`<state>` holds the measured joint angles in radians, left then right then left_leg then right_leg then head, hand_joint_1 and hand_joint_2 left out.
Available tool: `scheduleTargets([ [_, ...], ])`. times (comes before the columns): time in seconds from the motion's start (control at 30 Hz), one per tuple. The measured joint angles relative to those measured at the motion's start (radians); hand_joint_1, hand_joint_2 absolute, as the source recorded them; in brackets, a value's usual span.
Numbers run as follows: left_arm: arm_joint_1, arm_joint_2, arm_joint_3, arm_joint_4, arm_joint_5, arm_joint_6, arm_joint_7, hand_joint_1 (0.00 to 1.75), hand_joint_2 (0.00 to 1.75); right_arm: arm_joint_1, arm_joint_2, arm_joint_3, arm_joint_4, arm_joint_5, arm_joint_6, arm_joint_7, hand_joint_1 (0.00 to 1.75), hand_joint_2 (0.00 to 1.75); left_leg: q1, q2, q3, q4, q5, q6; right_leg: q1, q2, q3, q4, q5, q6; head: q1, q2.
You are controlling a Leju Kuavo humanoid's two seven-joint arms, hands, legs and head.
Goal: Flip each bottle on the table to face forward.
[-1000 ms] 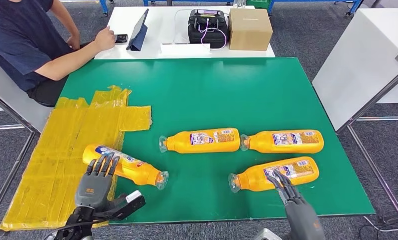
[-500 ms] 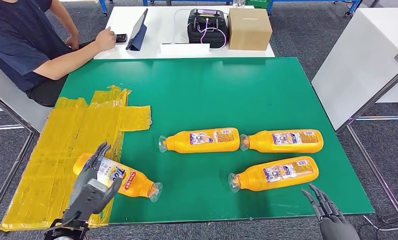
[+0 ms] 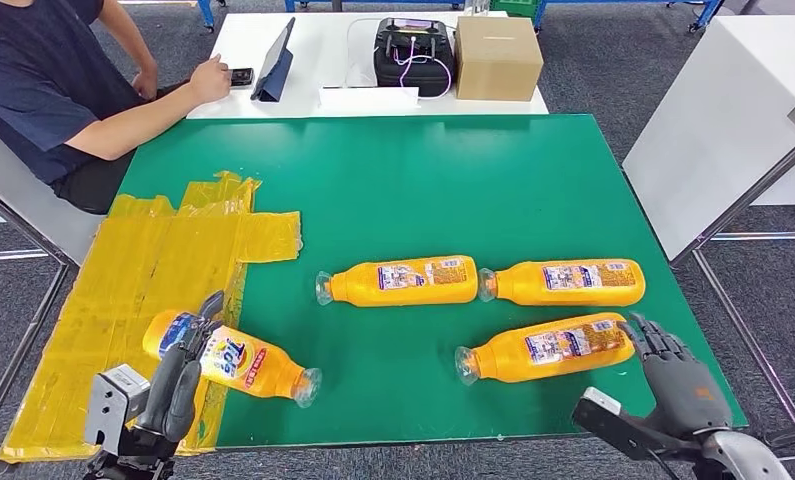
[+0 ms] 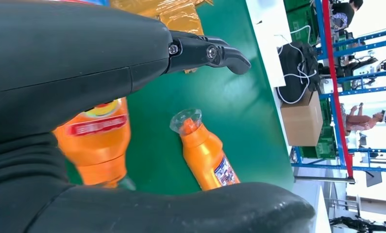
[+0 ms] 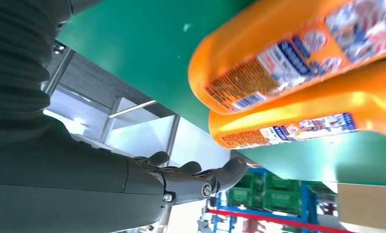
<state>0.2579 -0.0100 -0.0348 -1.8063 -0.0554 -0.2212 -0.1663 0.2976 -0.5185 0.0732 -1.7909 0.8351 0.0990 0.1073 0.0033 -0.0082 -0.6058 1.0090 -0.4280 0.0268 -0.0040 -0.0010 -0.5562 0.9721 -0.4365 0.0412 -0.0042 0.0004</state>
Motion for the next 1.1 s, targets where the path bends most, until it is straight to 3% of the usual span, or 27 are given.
scheduleTargets([
  [0.07, -0.002, 0.002, -0.005, 0.000, 0.002, 0.000, 0.000, 0.00, 1.75, -0.047, 0.024, 0.005, 0.041, 0.013, 0.014, -0.001, 0.00, 1.75, 0.000, 0.000, 0.000, 0.000, 0.000, 0.000, 0.000, 0.000, 0.000, 0.000, 0.000, 0.000, 0.000, 0.000],
  [0.5, -0.019, 0.011, -0.012, 0.000, 0.004, 0.000, 0.000, 0.00, 1.75, -0.173, 0.105, 0.054, 0.189, 0.042, 0.035, -0.005, 0.00, 1.75, 0.000, -0.001, -0.002, 0.000, 0.000, 0.000, 0.000, 0.000, 0.000, 0.000, 0.000, 0.000, 0.000, 0.000],
  [1.1, -0.028, 0.015, -0.013, 0.000, 0.005, -0.004, 0.002, 0.00, 1.75, -0.195, 0.131, 0.085, 0.246, 0.044, 0.041, -0.008, 0.00, 1.75, 0.000, -0.001, -0.002, 0.000, 0.000, 0.000, 0.000, 0.000, -0.001, 0.000, 0.000, 0.000, 0.000, 0.000],
])
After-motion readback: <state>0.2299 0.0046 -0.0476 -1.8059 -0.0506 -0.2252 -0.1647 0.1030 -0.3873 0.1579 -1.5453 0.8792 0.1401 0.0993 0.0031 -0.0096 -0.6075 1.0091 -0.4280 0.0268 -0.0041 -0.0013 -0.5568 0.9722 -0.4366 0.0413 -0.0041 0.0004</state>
